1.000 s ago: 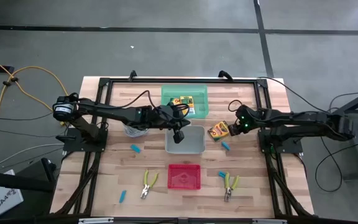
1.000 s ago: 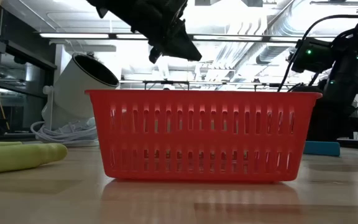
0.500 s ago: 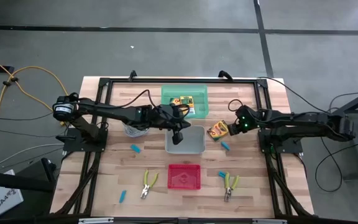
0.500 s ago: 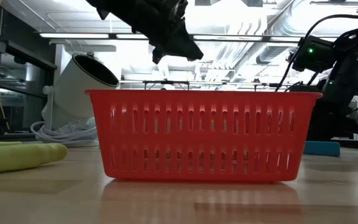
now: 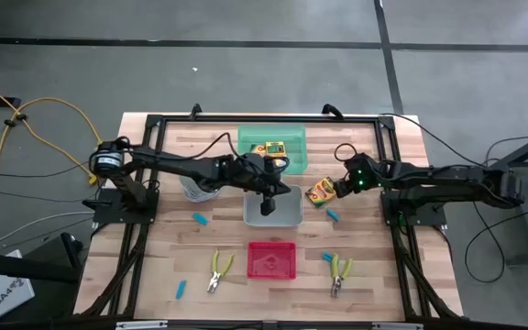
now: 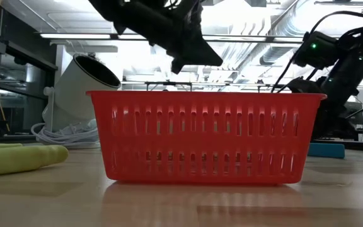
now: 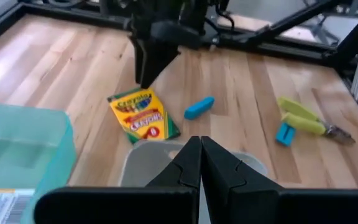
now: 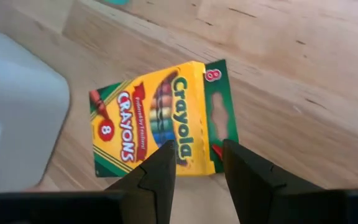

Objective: Pick & Place School Supplies
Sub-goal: Put the yellow crayon box into the green bin

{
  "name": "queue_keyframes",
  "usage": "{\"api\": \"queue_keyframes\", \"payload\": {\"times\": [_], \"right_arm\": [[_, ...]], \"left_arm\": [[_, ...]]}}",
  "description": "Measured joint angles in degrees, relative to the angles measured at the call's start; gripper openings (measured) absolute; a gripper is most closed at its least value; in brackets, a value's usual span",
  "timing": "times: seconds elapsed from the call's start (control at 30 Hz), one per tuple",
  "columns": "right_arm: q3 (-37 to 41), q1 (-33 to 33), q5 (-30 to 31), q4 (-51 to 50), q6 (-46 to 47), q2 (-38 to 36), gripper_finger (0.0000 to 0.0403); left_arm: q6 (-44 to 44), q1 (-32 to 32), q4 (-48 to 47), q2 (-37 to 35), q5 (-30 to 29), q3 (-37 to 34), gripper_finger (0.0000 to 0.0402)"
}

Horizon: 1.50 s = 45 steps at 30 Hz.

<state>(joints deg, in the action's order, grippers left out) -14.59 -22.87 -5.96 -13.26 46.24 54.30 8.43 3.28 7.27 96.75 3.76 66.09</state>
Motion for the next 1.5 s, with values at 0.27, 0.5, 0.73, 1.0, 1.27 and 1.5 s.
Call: {"api": "queue_keyframes", "payload": {"times": [0.27, 0.5, 0.73, 1.0, 1.27, 1.5], "right_arm": [[0.0, 0.0, -0.6, 5.8, -3.0, 0.0, 0.0123], [-0.1, 0.0, -2.0, 7.9, -4.5, 0.0, 0.0123], [-0.1, 0.0, -3.2, 7.9, -4.4, 0.8, 0.0123], [-0.1, 3.9, -3.0, 7.8, -3.4, 6.3, 0.0123], [-0.3, 8.3, -5.7, 8.4, 0.3, 8.3, 0.0123], [-0.2, 9.3, -5.4, 6.9, 0.7, 7.8, 0.0123]], "left_arm": [[0.0, 2.1, 1.1, 0.1, 0.9, 0.2, 0.0001], [0.1, 2.2, 1.9, 0.1, 1.0, 0.2, 0.0001], [0.2, 2.1, 2.0, 0.1, 1.0, 0.2, 0.0001], [0.4, 1.4, 1.8, 0.1, 0.9, 0.2, 0.0001], [0.6, 1.3, 1.8, 0.1, 0.9, 0.2, 0.0001], [0.6, 1.3, 1.8, 0.1, 0.9, 0.2, 0.0001]]}}
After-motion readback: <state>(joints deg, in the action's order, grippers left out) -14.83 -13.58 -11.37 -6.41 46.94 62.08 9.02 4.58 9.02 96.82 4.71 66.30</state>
